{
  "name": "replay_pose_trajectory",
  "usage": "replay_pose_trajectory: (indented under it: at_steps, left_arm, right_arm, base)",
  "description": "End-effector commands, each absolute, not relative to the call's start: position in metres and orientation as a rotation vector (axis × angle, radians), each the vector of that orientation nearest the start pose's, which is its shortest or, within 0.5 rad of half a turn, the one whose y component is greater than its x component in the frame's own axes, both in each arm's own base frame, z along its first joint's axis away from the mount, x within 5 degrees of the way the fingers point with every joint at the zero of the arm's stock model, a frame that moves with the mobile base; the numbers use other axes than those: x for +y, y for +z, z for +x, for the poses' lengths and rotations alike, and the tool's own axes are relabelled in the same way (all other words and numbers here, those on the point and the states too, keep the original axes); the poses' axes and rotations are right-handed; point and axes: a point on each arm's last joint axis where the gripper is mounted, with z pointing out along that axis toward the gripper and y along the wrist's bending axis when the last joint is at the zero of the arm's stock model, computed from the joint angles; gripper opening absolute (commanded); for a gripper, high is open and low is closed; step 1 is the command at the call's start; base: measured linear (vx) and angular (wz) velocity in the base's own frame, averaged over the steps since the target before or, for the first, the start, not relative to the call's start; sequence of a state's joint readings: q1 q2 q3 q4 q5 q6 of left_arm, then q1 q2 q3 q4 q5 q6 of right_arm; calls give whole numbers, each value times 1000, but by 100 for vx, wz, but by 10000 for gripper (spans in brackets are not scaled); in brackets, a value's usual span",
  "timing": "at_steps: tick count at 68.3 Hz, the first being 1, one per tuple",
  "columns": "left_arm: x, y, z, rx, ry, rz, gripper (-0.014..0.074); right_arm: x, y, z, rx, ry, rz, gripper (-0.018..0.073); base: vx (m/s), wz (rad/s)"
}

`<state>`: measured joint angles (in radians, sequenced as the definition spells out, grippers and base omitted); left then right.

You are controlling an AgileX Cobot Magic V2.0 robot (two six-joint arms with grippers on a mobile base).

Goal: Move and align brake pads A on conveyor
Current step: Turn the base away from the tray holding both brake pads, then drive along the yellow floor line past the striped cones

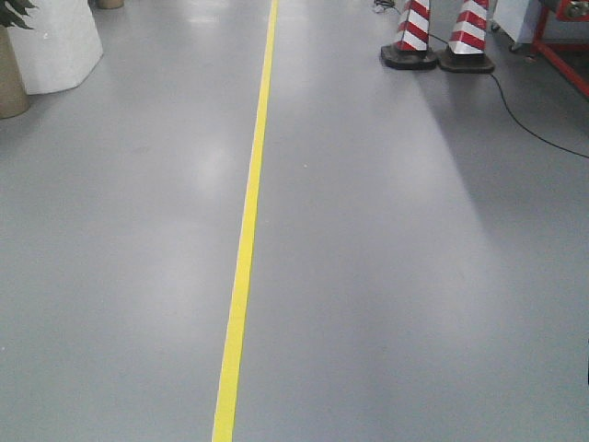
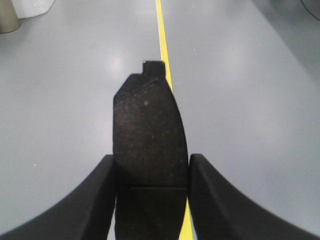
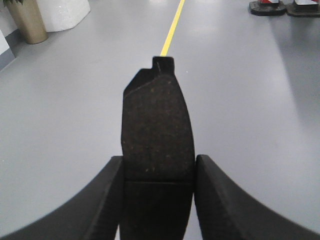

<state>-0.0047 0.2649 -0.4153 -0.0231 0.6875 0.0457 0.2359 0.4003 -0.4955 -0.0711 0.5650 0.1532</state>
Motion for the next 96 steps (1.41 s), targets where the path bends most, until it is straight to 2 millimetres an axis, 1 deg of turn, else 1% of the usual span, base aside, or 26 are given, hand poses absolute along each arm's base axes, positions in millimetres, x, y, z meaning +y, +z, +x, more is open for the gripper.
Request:
replay_pose_trajectory:
  at_steps: [1, 30, 96]
  left_arm:
    - [-2, 291, 61, 1910, -10, 37, -6]
    - [-2, 291, 61, 1910, -10, 37, -6]
    - [-2, 291, 61, 1910, -10, 37, -6]
  right_arm:
    - [16, 319, 83, 1832, 182, -118, -4]
    - [16, 319, 83, 1833, 182, -118, -4]
    - [16, 319, 83, 1833, 182, -118, -4]
  base:
    - [57, 11]
    - [61, 10]
    - [67, -6]
